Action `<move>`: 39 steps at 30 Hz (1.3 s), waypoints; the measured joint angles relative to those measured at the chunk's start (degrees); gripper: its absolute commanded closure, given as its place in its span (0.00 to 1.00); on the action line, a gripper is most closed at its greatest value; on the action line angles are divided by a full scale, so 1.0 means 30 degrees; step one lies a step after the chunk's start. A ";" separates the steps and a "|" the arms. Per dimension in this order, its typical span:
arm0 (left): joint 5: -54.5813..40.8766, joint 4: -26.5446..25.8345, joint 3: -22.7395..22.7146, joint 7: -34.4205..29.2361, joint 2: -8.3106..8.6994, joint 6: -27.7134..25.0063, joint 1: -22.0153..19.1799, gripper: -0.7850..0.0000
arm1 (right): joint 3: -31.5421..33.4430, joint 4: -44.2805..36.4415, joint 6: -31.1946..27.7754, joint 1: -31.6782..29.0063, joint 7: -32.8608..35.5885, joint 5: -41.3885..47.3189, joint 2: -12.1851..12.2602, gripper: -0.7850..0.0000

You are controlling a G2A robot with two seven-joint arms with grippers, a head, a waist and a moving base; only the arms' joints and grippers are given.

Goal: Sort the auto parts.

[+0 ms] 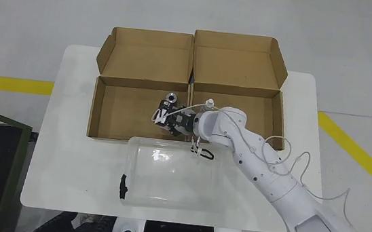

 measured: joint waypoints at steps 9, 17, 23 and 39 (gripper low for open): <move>0.0000 0.0000 0.0000 0.0000 0.0000 0.0000 0.0000 0.00 | 0.0620 -0.0848 -0.0234 -0.0246 0.0227 -0.0400 0.0115 0.39; 0.0000 0.0000 0.0000 0.0000 0.0000 0.0000 0.0000 0.00 | 0.2096 -0.3699 -0.0530 -0.1148 0.0222 -0.0591 0.0572 0.31; 0.0000 0.0000 0.0000 0.0000 0.0000 0.0000 0.0000 0.00 | 0.3753 -0.6586 -0.0730 -0.2955 -0.0268 -0.0809 0.1142 0.24; 0.0000 0.0000 0.0000 0.0000 0.0000 0.0000 0.0000 0.00 | 0.9781 -1.2295 -0.2179 -1.0637 -0.4203 -0.3146 0.2940 0.00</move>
